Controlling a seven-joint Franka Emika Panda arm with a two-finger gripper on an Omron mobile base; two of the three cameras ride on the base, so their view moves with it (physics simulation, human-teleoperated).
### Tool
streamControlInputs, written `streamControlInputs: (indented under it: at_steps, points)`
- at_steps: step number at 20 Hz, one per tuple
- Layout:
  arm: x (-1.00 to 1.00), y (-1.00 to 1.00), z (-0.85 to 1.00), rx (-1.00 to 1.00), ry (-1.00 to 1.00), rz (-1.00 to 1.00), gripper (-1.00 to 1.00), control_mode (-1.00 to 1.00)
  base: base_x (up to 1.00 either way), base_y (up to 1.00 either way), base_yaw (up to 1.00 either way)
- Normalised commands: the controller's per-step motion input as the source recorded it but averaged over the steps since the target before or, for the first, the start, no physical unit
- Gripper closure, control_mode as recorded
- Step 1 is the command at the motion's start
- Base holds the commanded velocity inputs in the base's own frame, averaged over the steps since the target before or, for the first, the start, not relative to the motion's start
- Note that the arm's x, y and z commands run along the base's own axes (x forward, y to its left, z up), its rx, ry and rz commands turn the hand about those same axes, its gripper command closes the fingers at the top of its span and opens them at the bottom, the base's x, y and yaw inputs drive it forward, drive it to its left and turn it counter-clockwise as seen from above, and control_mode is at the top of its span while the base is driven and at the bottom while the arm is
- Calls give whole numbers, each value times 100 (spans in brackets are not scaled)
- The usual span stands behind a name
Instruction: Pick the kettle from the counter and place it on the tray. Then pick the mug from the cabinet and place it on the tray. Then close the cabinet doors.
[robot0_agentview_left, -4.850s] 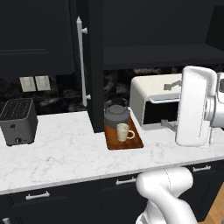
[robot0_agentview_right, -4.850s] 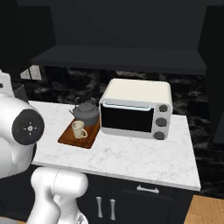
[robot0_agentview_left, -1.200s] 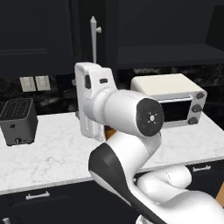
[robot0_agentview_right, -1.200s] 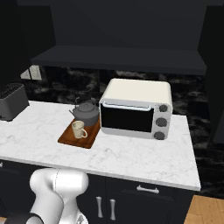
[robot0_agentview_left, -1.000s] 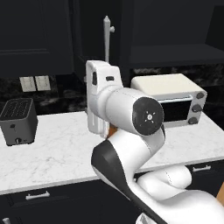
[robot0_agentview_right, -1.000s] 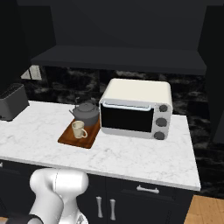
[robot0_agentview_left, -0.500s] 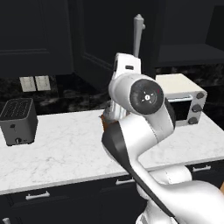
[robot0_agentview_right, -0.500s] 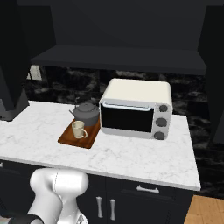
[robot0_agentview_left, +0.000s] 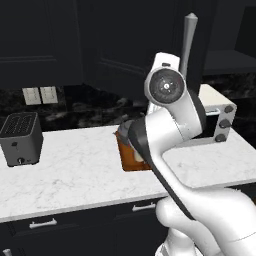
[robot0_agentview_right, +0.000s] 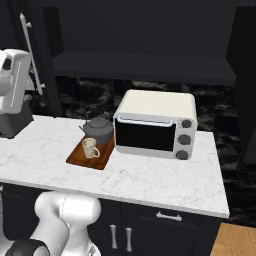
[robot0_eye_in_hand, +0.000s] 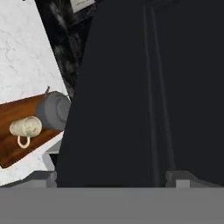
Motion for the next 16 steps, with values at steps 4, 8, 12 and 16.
streamControlInputs:
  at_steps: [4,8,12,16]
  points:
    - [65,-71,-5,0,7,-14,-100,-100,0,0,0]
    - [73,-66,-14,0,13,-10,-100,-100,0,0,0]
    - [87,-59,-20,0,13,-3,-100,-100,0,0,0]
    - [85,-43,-25,1,7,0,-100,-100,0,0,0]
